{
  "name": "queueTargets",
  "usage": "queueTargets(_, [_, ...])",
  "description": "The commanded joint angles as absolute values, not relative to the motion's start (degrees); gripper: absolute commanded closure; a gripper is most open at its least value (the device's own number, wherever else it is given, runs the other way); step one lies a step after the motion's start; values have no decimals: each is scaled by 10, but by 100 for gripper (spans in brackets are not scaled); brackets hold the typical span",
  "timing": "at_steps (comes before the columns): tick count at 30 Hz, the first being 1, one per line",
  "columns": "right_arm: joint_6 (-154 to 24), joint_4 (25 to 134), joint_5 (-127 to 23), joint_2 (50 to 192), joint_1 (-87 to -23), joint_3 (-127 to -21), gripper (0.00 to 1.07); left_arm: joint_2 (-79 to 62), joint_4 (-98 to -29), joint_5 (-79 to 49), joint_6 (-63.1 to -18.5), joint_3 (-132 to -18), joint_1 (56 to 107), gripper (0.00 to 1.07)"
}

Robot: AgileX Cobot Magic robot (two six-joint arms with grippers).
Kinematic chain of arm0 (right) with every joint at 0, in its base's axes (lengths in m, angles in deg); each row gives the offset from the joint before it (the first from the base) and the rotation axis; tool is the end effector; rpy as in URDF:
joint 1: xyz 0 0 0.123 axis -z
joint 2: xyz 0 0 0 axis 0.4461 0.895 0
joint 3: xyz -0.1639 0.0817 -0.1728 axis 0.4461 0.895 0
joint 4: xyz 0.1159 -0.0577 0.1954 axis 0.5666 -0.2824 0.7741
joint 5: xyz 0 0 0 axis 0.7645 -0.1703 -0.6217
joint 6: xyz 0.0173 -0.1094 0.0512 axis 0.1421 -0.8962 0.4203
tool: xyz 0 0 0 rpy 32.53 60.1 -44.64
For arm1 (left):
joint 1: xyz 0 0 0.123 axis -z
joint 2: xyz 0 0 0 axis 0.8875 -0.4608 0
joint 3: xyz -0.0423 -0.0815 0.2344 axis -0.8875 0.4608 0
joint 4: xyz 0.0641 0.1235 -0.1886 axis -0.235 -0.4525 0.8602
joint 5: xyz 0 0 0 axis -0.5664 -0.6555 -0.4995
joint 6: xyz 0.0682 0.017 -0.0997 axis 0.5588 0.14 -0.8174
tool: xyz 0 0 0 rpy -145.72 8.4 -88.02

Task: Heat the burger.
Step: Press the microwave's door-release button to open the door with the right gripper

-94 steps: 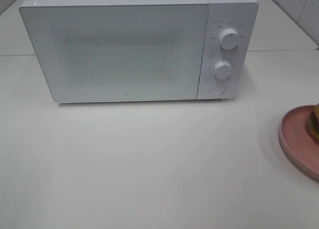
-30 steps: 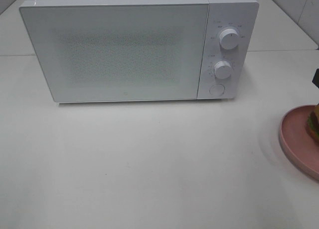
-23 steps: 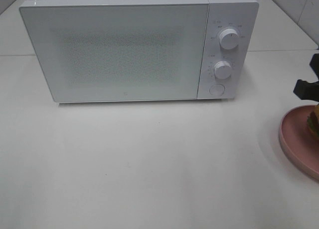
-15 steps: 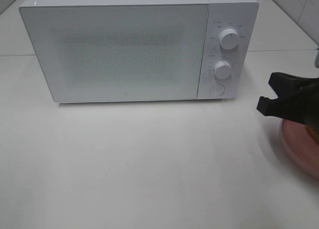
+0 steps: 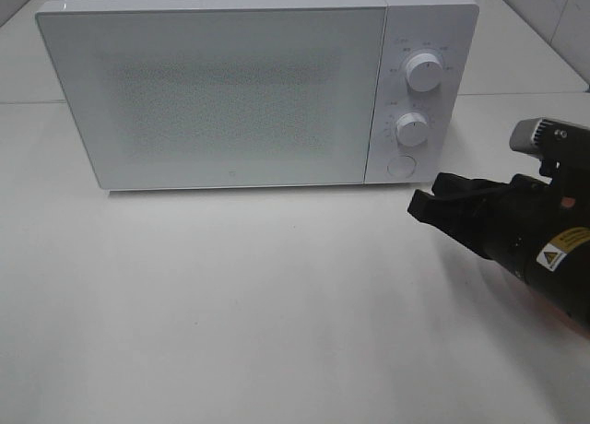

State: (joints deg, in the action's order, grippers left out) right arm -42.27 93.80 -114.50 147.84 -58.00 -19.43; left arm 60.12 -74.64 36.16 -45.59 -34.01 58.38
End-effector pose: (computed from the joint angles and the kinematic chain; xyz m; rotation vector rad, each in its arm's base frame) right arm 0.2291 0.1075 0.1177 0.0553 1.8120 0.4891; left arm 0.0376 -0.0044 0.2563 -0.0883 2.0473 -0.0447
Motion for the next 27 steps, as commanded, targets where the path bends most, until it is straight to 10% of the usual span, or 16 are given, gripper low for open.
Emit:
queueTargets(1, [-411, 945, -1155, 1489, -581, -214, 105, 608, -744, 352, -458, -341, 585, 7])
queueTargets(27, [-15, 1023, -1033, 1615, -581, -316, 107, 607, -744, 352, -457, -341, 585, 7])
